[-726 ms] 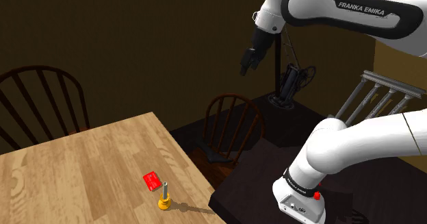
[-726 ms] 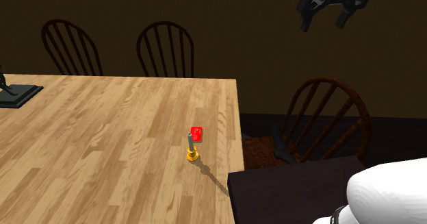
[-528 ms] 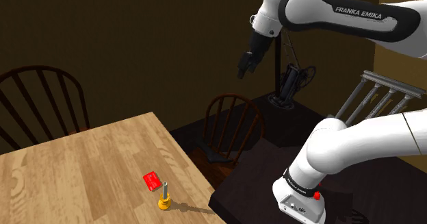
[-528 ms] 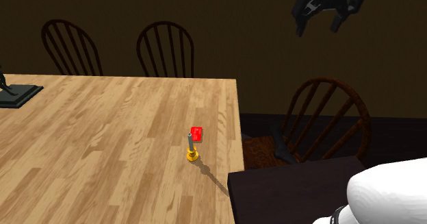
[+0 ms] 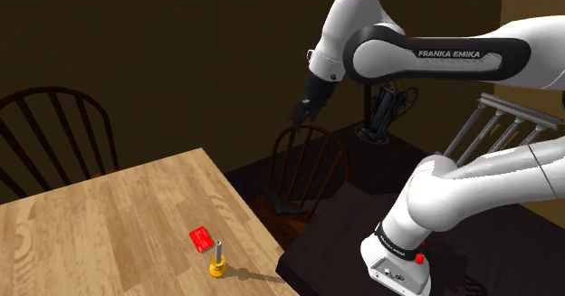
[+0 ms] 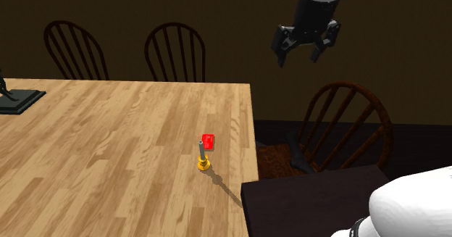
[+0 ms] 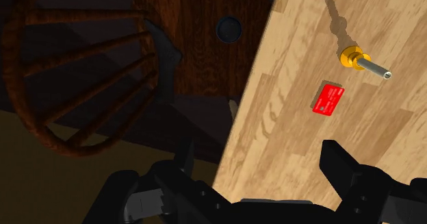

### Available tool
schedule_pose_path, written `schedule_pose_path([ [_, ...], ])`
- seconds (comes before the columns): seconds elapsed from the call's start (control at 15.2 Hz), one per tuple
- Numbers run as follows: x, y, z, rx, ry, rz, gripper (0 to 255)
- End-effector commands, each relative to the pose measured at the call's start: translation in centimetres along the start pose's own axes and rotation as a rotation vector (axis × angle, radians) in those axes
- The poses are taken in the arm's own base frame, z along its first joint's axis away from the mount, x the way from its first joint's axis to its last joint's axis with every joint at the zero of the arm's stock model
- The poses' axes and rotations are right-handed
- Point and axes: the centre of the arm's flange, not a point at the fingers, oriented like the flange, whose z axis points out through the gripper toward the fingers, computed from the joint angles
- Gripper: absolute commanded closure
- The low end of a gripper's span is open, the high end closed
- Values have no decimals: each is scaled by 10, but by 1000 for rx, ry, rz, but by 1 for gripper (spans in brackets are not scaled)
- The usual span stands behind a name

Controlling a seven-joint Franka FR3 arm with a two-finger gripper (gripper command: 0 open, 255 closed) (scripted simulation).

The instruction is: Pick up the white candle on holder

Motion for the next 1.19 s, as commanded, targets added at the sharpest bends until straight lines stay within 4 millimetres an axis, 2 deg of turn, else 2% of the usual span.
schedule_pose_path([
  [0.0, 0, -20, 21, 3, 3, -7, 0],
  [1.12, 1, -175, 179, 28, 16, -76, 0],
])
